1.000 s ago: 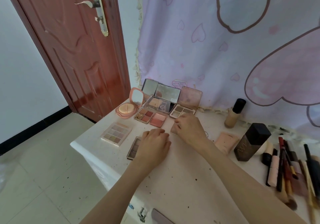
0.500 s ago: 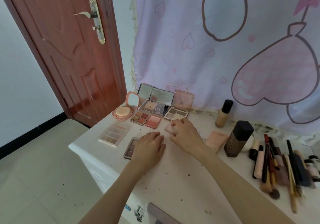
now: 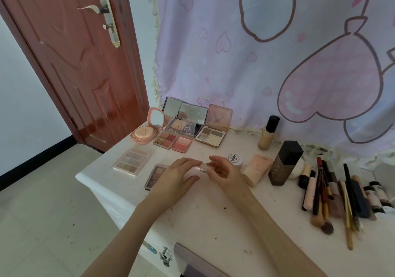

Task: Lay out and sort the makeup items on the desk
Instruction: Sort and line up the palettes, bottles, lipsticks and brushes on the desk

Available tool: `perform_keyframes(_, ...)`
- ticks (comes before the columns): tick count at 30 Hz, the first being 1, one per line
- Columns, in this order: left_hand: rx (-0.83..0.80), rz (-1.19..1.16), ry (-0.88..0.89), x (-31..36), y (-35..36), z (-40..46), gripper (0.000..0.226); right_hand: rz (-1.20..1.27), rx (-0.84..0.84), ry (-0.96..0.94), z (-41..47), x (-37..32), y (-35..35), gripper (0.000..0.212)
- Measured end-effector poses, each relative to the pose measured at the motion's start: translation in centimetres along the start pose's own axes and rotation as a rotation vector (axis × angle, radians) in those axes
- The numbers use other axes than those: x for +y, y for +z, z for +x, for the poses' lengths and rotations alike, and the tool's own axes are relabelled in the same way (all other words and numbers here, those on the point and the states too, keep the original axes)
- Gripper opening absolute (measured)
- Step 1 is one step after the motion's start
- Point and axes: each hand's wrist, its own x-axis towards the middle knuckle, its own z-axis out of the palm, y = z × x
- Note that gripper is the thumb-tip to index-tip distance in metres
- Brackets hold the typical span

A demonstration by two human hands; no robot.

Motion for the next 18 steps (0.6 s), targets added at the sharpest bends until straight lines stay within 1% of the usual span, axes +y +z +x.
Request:
perform_keyframes(3,0.083,-0.024,0.052,0.2,0.1,0.3,0.027,0.146,-0.010,0.045,0.0,0.0,-0.5,0.028)
perform_keyframes(6,0.135,-0.053,0.047,1.0,0.4,0.8,0.019,0.228,0.021,0.056,-0.1,0.1,-0.7,0.030)
perform_keyframes(10,0.215,-0.080,0.040,1.8,1.1,0.6,0.028,0.314,0.058,0.080,0.0,0.3,-1.0,0.028)
perform_keyframes(12,0.247,-0.071,0.037,1.9,1.4,0.4,0.028,0.322,0.052,0.085,0.1,0.3,-0.9,0.026)
perform_keyframes(14,0.253,-0.082,0.011,2.1,1.6,0.2,0.027,0.335,0.052,0.094,0.0,0.3,-0.9,0.025)
perform_keyframes(16,0.242,-0.151,-0.040,2.3,1.5,0.2,0.027,0.329,0.056,0.099,0.1,0.4,-0.8,0.020)
perform_keyframes(18,0.232,-0.257,-0.153,2.8,1.1,0.5,0.022,0.304,0.047,0.096,0.1,0.5,-0.9,0.019)
